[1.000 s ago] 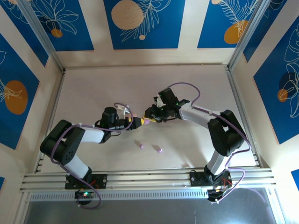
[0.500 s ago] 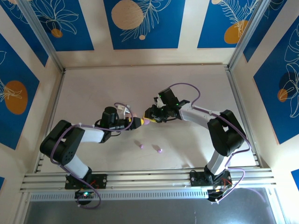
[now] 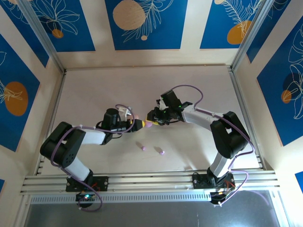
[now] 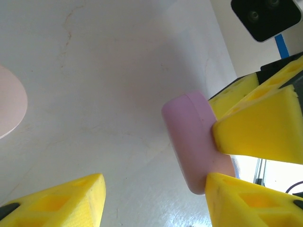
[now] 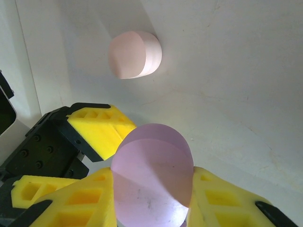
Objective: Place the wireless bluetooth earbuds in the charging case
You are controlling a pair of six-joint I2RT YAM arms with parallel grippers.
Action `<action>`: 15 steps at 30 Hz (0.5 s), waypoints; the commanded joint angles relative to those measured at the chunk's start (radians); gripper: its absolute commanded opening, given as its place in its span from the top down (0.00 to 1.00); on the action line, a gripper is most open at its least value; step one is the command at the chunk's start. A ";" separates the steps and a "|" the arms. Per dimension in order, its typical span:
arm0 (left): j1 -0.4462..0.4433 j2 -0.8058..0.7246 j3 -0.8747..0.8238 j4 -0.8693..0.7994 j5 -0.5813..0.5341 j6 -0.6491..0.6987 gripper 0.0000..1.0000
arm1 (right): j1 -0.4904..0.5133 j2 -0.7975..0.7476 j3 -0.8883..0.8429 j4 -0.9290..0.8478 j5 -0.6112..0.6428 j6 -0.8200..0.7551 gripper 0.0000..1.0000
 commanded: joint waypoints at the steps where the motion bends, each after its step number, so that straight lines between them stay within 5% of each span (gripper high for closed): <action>1: 0.005 -0.003 0.024 -0.036 -0.033 0.019 0.43 | 0.009 -0.047 -0.012 -0.003 -0.064 0.008 0.69; 15: 0.011 0.001 0.017 -0.004 -0.012 0.001 0.42 | 0.001 0.005 -0.032 -0.010 -0.031 -0.004 0.69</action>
